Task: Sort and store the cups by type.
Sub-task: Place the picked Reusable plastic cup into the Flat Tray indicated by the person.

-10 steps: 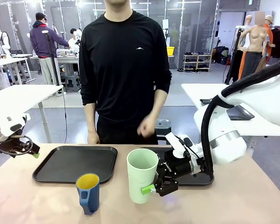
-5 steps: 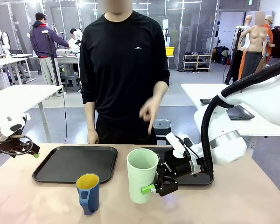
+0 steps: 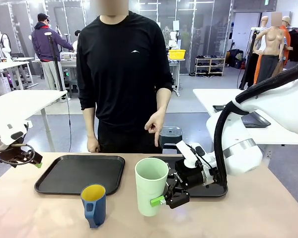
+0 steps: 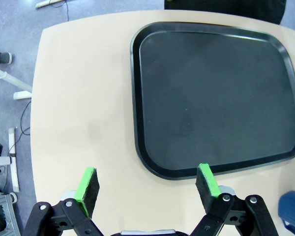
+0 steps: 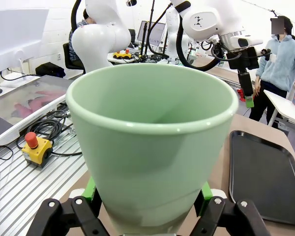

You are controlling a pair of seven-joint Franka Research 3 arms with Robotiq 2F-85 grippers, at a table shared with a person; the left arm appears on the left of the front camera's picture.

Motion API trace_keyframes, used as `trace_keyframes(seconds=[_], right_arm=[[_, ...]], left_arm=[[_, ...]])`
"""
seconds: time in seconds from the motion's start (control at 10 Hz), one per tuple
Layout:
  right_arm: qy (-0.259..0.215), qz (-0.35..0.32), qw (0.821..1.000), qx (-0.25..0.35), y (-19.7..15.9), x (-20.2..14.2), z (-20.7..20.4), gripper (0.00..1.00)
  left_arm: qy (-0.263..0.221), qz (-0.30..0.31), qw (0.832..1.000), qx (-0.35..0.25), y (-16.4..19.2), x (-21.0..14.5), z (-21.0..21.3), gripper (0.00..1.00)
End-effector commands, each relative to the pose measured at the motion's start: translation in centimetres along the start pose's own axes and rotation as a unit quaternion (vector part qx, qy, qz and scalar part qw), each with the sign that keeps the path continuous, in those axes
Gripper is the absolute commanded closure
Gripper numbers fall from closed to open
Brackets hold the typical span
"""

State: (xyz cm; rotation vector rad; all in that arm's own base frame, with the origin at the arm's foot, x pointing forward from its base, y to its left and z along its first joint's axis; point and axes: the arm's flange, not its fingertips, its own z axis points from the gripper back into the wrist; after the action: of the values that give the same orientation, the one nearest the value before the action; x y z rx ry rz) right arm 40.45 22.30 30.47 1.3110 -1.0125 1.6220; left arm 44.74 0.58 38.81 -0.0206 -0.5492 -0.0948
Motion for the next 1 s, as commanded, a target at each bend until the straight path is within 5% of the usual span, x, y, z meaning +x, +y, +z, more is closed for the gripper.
trace_keyframes(seconds=[0.0, 0.1, 0.2, 0.6, 0.9], right_arm=[[-0.002, 0.004, 1.0, 0.003, 0.0, 0.0, 0.0, 0.62], [-0.002, 0.004, 1.0, 0.003, 0.0, 0.0, 0.0, 0.62], [0.0, 0.0, 1.0, 0.0, 0.0, 0.0, 0.0, 0.15], [0.015, -0.018, 0.999, -0.049, -2.0, -0.9, 4.2, 0.15], [-0.006, -0.037, 0.993, -0.112, -5.2, -1.2, 12.1, 0.15]], left_arm=[[0.0, 0.002, 1.0, -0.001, 0.1, 0.0, 0.0, 0.0], [0.0, 0.002, 1.0, -0.001, 0.1, 0.0, 0.0, 0.0], [0.0, 0.002, 1.0, -0.001, 0.1, 0.0, 0.0, 0.0], [0.0, 0.002, 1.0, -0.001, 0.1, 0.0, 0.0, 0.0], [0.0, 0.002, 1.0, -0.001, 0.1, 0.0, 0.0, 0.0]])
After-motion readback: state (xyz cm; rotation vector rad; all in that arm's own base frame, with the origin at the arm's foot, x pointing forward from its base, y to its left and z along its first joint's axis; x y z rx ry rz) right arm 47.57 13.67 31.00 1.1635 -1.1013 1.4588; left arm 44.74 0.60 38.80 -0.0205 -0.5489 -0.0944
